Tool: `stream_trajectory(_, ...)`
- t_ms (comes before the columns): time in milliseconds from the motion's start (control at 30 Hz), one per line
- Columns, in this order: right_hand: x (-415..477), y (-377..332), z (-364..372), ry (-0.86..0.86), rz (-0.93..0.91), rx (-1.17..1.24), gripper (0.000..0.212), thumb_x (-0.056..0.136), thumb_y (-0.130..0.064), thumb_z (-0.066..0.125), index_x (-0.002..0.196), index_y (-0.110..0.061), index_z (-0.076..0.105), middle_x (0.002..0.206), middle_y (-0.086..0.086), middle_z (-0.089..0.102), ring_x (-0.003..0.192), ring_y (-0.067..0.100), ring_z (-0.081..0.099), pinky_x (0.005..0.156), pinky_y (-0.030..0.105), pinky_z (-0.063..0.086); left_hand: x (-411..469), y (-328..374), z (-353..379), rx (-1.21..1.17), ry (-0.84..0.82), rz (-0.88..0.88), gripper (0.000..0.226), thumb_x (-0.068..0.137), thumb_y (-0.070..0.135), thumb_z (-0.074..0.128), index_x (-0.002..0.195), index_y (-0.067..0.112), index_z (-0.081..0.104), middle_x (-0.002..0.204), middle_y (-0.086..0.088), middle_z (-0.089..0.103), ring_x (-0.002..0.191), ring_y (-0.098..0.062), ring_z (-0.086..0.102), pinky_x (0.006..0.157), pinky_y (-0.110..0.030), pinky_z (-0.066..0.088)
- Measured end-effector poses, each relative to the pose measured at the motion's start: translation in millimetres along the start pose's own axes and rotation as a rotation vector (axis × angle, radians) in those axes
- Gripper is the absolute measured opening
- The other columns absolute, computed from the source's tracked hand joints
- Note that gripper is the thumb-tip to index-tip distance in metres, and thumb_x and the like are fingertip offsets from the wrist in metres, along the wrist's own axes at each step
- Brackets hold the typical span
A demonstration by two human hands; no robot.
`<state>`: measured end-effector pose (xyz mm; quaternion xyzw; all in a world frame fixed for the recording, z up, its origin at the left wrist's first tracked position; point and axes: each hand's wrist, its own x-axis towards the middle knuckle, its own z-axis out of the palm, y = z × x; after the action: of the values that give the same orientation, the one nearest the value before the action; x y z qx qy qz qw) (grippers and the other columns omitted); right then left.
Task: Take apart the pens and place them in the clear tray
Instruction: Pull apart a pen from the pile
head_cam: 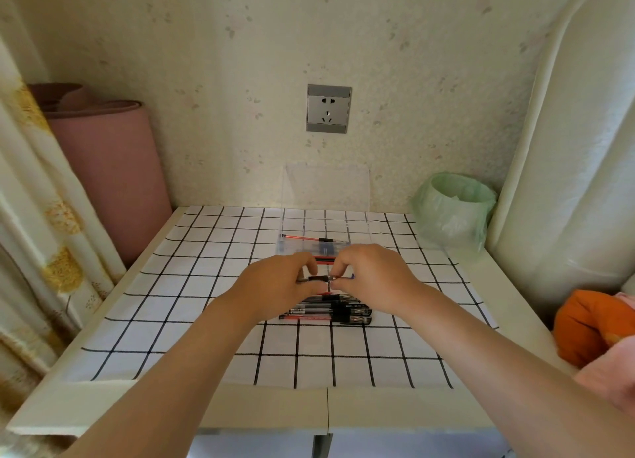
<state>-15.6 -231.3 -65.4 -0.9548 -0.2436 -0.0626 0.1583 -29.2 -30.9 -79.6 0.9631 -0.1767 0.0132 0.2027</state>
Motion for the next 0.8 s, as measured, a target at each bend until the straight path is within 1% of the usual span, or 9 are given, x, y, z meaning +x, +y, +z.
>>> stream_trajectory(67,0.5,-0.1,0.6,0.013,0.008,0.007,0.008,0.084,-0.038,0.072,0.089,-0.032,0.068,0.089,-0.015,0.063,0.075,0.004,0.051,0.064,0.027,0.037,-1.4,1.3,-1.4,0.019,0.014,0.031,0.017,0.092,0.049,0.054,0.104,0.036,0.054,0.078,0.009,0.061,0.066,-0.007,0.055,0.060,-0.023,0.044)
stream_trajectory(133,0.9,0.3,1.5,0.013,0.007,0.015,0.009,0.084,-0.037,0.072,0.088,-0.031,0.067,0.089,-0.014,0.062,0.075,0.005,0.052,0.063,0.027,0.036,-1.0,1.8,-2.1,0.037,0.018,0.033,0.013,0.096,0.043,0.049,0.103,0.036,0.057,0.076,0.010,0.058,0.066,-0.007,0.053,0.057,-0.022,0.039)
stream_trajectory(233,1.1,1.9,2.2,0.014,-0.003,0.012,0.011,0.084,-0.038,0.072,0.088,-0.030,0.065,0.089,-0.014,0.062,0.074,0.005,0.052,0.062,0.027,0.036,0.5,0.5,-0.8,0.029,-0.021,0.001,0.027,0.101,0.042,0.039,0.098,0.033,0.064,0.076,0.012,0.059,0.072,-0.007,0.057,0.063,-0.024,0.043)
stream_trajectory(300,1.2,3.2,3.4,0.011,-0.019,0.005,0.011,0.085,-0.040,0.070,0.089,-0.030,0.065,0.091,-0.013,0.063,0.073,0.004,0.052,0.062,0.027,0.037,1.3,-0.7,-0.3,0.014,-0.037,-0.014,0.031,0.102,0.041,0.037,0.099,0.031,0.066,0.077,0.012,0.059,0.073,-0.007,0.056,0.065,-0.025,0.042)
stream_trajectory(400,1.0,5.1,5.7,-0.011,-0.044,-0.003,0.012,0.089,-0.043,0.064,0.093,-0.033,0.066,0.091,-0.014,0.065,0.076,0.005,0.054,0.067,0.028,0.046,1.4,-1.8,-0.7,0.038,-0.011,0.003,0.027,0.100,0.042,0.039,0.098,0.032,0.064,0.073,0.012,0.057,0.067,-0.006,0.052,0.058,-0.025,0.037)
stream_trajectory(467,0.6,5.7,6.7,-0.025,-0.059,0.000,0.013,0.092,-0.043,0.059,0.097,-0.034,0.067,0.090,-0.015,0.065,0.079,0.006,0.056,0.071,0.031,0.050,0.2,-2.4,-1.1,0.025,0.012,0.004,0.021,0.098,0.045,0.044,0.100,0.036,0.063,0.075,0.012,0.059,0.066,-0.006,0.053,0.057,-0.023,0.037)
stream_trajectory(600,0.2,7.3,4.7,-0.039,-0.059,-0.006,0.015,0.095,-0.040,0.056,0.101,-0.035,0.069,0.094,-0.014,0.066,0.081,0.006,0.055,0.071,0.029,0.048,-0.6,-5.5,-7.8,0.019,0.020,-0.027,0.017,0.093,0.045,0.054,0.108,0.041,0.063,0.090,0.012,0.065,0.080,-0.005,0.059,0.069,-0.025,0.049)
stream_trajectory(733,0.5,14.9,1.9,-0.064,-0.016,-0.009,0.016,0.094,-0.039,0.055,0.099,-0.034,0.070,0.096,-0.013,0.067,0.086,0.010,0.059,0.074,0.030,0.049,-0.7,-24.7,-18.8,0.035,0.005,-0.125,0.014,0.090,0.046,0.058,0.102,0.041,0.064,0.099,0.014,0.065,0.094,-0.006,0.059,0.080,-0.030,0.050)
stream_trajectory(800,0.6,21.7,0.8,-0.073,0.018,-0.012,0.015,0.094,-0.038,0.055,0.098,-0.034,0.069,0.096,-0.013,0.066,0.085,0.010,0.059,0.071,0.029,0.047,-2.2,-31.6,-23.5,0.053,0.016,-0.167,0.014,0.091,0.044,0.057,0.102,0.039,0.064,0.101,0.015,0.066,0.098,-0.007,0.060,0.083,-0.031,0.050)
